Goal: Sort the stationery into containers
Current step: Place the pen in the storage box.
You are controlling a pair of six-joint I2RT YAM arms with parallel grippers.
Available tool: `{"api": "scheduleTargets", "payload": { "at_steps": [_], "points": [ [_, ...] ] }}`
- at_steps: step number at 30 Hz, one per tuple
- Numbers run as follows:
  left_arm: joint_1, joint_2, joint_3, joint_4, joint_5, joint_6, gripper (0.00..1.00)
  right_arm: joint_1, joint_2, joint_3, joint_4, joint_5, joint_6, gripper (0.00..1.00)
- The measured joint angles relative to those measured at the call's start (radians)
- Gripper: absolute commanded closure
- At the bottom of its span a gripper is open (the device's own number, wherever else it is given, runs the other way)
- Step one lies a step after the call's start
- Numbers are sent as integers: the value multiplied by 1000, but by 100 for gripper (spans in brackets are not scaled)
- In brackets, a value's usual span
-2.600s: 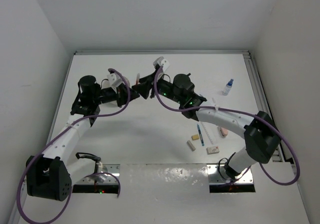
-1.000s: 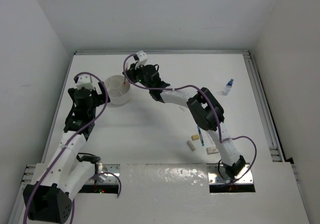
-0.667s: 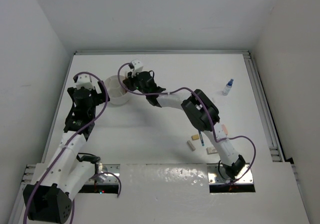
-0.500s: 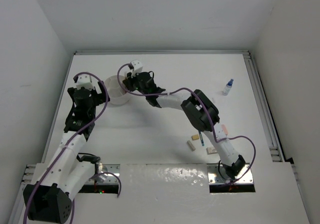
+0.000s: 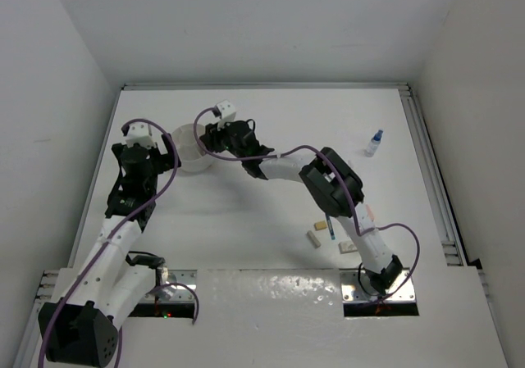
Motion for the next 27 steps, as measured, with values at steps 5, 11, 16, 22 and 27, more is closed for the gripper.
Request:
{"api": "scheduleTargets", "payload": {
  "at_steps": [5, 11, 16, 22, 27],
  "points": [
    [0, 0, 0, 10, 3, 10, 0, 0, -54, -46, -8, -2, -8, 44],
    [4, 0, 0, 45, 21, 11, 0, 0, -194, -169, -6, -1, -11, 29],
    [5, -2, 0, 52, 42, 14, 2, -6, -451, -405, -39, -1, -32, 21],
    [5, -15, -1, 98, 133, 32, 26, -82, -805, -597, -332, -7, -23, 72],
    [5, 14, -1, 129, 264, 29, 29, -187, -927, -605, -698, 127, 45, 58]
  ]
}}
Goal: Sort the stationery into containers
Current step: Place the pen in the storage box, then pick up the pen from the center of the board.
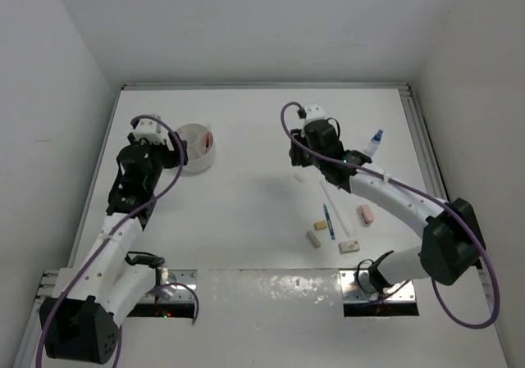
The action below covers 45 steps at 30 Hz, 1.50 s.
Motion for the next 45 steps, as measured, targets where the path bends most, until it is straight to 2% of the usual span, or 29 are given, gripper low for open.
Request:
{"api": "scheduleTargets", "payload": {
  "at_steps": [4, 9, 12, 19, 25, 45],
  "points": [
    [0, 42, 0, 5, 70, -23, 28, 6, -60, -113, -211, 98, 74, 76],
    [0, 76, 0, 4, 108, -37, 28, 7, -81, -275, -399, 142, 166, 75],
    [0, 82, 0, 5, 124, -41, 28, -9, -82, -309, -455, 149, 196, 72],
    [0, 82, 0, 6, 133, -42, 27, -53, -76, -361, -432, 138, 216, 71],
    [0, 82, 0, 4, 133, -42, 27, -78, -11, -357, -386, 105, 191, 72],
    [0, 70, 0, 4, 130, -42, 26, -48, -8, -353, -309, 55, 182, 74]
  ]
}}
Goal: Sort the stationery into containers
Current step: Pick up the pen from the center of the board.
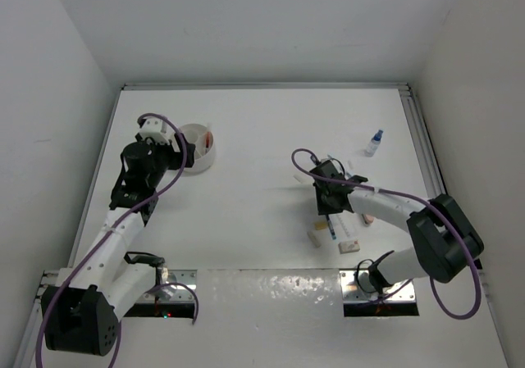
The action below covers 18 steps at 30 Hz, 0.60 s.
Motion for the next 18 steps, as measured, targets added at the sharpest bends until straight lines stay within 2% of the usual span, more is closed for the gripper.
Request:
{"api": "scheduleTargets", "payload": {
  "at_steps": [12, 16, 18],
  "points": [
    [0, -19, 0, -2, -10, 0, 25, -21, 58, 1, 7, 4, 0, 76],
    [0, -20, 0, -1, -13, 0, 25, -29, 60, 2, 14, -2, -9, 89],
    [0, -20, 0, -1, -13, 0, 25, -36, 59, 0, 23, -3, -13, 100]
  ]
}}
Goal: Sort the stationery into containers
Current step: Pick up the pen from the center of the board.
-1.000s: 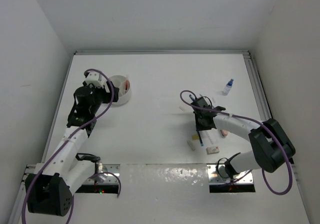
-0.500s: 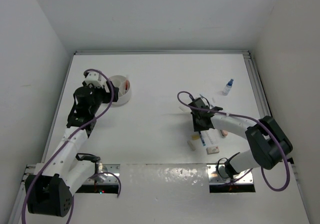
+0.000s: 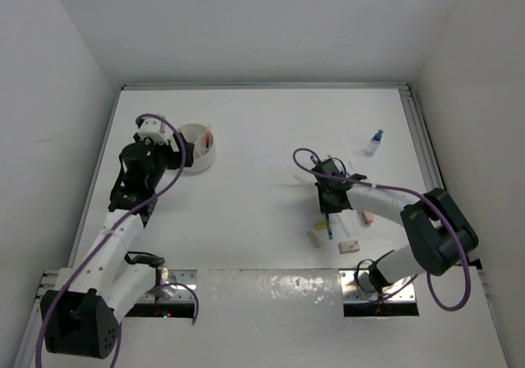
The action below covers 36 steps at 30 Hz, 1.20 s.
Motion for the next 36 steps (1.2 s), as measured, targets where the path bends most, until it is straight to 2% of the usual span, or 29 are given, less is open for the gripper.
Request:
{"api": "scheduleTargets", "payload": {
  "at_steps": [5, 9, 15, 19, 22, 28, 32, 36],
  "points": [
    [0, 0, 0, 1, 28, 0, 20, -17, -9, -3, 20, 12, -43, 100],
    [0, 0, 0, 10, 119, 7, 19, -18, -44, 8, 22, 33, -107, 100],
    [-1, 17, 0, 50, 387, 39, 15, -14, -203, 71, 100, 72, -156, 100],
    [-3, 79, -1, 88, 570, 31, 10, 31, -277, 95, 302, 88, -143, 100],
    [-26, 130, -1, 122, 660, 19, 7, 112, -240, 112, 498, 83, -121, 100],
    [-105, 179, -1, 139, 739, 27, 4, 243, -18, 219, 837, -27, -38, 100],
    [-112, 184, -1, 148, 735, 11, 4, 282, 71, 293, 969, -101, -5, 100],
    [-111, 184, -1, 174, 699, -24, 6, 301, 85, 326, 1040, -151, 10, 100]
  ]
}}
